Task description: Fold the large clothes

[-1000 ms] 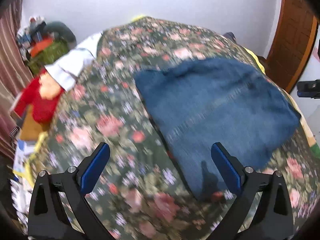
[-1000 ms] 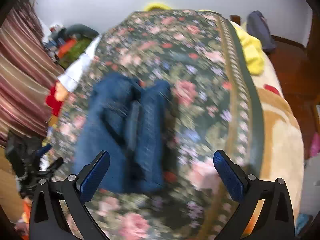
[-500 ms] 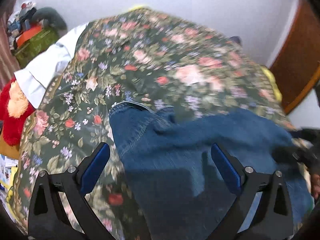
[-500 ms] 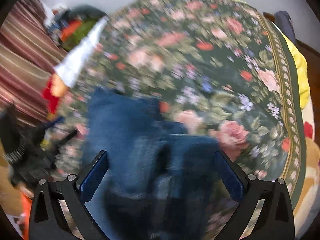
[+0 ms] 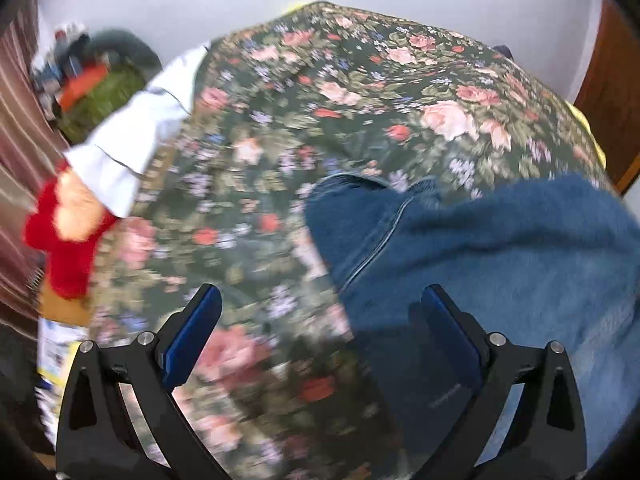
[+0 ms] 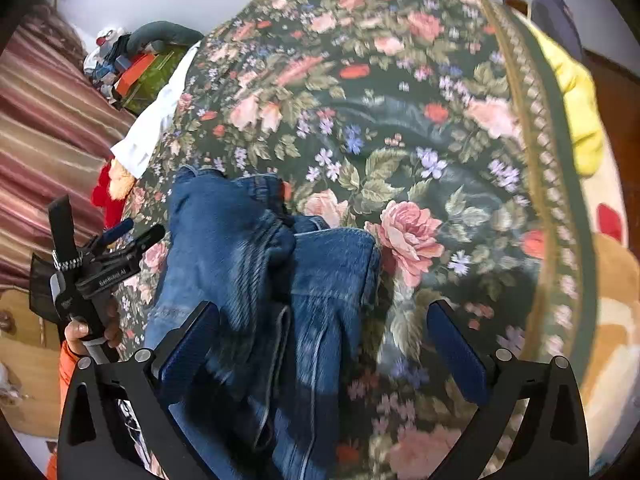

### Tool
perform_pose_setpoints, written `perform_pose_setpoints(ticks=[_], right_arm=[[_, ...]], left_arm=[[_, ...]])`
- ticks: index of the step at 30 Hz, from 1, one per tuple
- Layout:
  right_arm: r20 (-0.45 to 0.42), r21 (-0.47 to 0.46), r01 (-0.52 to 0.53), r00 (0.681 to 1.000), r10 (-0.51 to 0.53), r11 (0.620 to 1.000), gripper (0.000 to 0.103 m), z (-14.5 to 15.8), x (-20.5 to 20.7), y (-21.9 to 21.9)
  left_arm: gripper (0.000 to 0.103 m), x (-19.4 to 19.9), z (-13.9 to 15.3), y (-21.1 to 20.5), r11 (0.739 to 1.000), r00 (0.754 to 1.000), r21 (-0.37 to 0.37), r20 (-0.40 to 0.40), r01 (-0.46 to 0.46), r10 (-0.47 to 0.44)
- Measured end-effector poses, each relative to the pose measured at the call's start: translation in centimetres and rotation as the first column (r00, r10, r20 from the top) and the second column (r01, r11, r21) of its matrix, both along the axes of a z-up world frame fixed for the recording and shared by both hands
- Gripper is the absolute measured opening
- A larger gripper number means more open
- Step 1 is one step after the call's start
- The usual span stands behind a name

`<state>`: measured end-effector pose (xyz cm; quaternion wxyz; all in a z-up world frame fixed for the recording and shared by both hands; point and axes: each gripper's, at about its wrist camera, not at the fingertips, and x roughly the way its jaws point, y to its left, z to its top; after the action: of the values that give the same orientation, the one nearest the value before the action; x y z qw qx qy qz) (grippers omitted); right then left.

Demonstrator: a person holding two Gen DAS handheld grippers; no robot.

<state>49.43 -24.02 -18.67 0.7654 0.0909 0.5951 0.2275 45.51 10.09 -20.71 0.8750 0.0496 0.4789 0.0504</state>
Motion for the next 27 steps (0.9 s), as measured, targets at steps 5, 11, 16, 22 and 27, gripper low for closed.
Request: perform_pose_setpoints(ticks=[5, 11, 16, 22, 27], right_arm=[[0.117, -0.115, -0.052, 0.991, 0.065, 0.992, 0.103, 3.5, -2.8, 0.3], [0.091, 0.073, -0.092, 0.992, 0.085, 0.993, 0.103, 5.0, -4.7, 1.6], [-0.019, -0.002, -0.118, 0.993, 0.118, 0.993, 0.103, 0.5, -4.1, 3.5], [-0.266, 0.184, -0.021, 0.961, 0.070, 0.983, 0.103, -5.2, -2.6, 0.9], [-0.247, 0.207, -0.079, 0.960, 0.130, 0.975, 0.103, -5.6, -2.1, 1.8]], left_arm=[[0.102, -4.1, 2.1, 1.1, 1.000, 0.999, -0.014, 0.049, 0.016, -0.015], [0.102, -7.4, 2.7, 1.0, 0.982, 0.998, -0.183, 0.050, 0.046, -0.038], [0.102, -8.1, 0.1, 0.6, 0.914, 0.996, -0.398, -0.012, 0.077, -0.090], [0.102, -6.3, -5.1, 1.2, 0.786, 0.991, -0.618, -0.110, -0.004, -0.081], [0.102, -4.2, -7.1, 1.2, 0.702, 0.987, -0.711, -0.142, -0.047, -0.077]])
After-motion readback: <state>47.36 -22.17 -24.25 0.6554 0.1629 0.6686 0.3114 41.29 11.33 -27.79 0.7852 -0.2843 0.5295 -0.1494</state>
